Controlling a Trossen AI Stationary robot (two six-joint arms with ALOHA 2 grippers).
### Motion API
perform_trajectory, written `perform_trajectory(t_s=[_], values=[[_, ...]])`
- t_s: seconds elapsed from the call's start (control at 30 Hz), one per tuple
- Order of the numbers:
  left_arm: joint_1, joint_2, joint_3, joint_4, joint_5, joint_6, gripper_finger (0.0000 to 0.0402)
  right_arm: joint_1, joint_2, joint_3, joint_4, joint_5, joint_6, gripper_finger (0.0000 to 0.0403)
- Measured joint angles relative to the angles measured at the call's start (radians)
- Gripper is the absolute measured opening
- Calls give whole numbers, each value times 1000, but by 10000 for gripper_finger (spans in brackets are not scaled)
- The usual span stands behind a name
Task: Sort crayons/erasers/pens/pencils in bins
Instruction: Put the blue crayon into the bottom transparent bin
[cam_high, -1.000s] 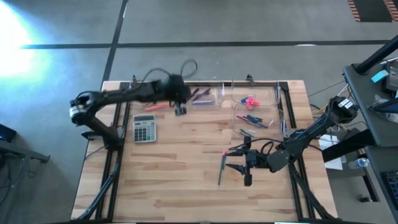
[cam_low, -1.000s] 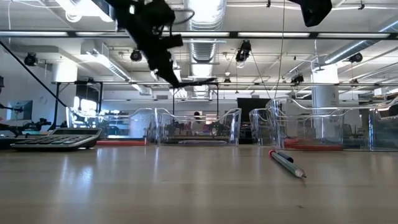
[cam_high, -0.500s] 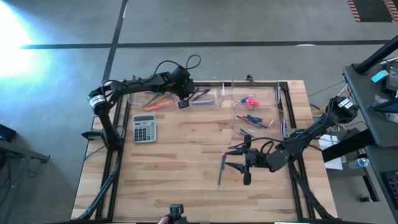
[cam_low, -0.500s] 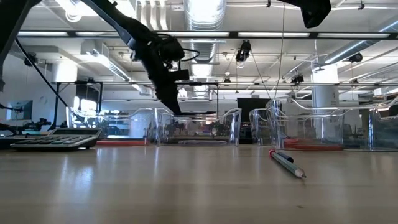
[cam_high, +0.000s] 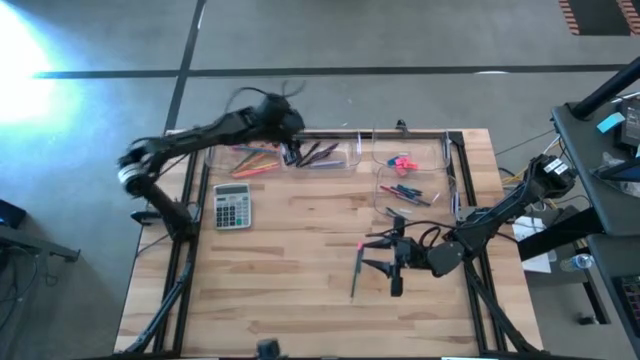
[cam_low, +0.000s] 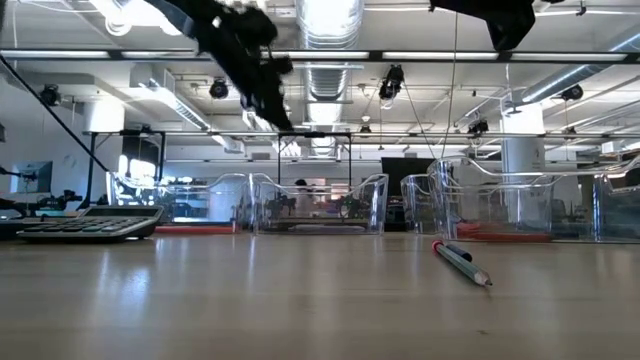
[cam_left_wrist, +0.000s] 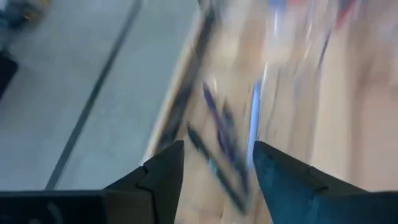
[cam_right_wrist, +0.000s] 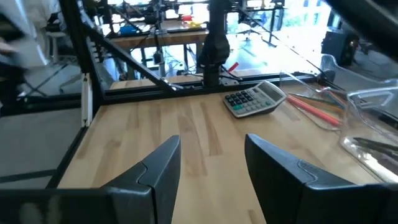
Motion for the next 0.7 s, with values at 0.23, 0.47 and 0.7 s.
perform_trajectory(t_s=[0.23, 0.47, 0.7], values=[[-111, -349, -228, 314, 155, -230, 154, -2, 0, 0, -7, 47, 95, 169], [-348, -654, -626, 739, 82, -406, 120, -2, 0, -1, -31, 47, 198, 169], [-579, -683, -902, 1101, -40, -513, 102, -54, 0, 4, -174, 20, 435, 169]])
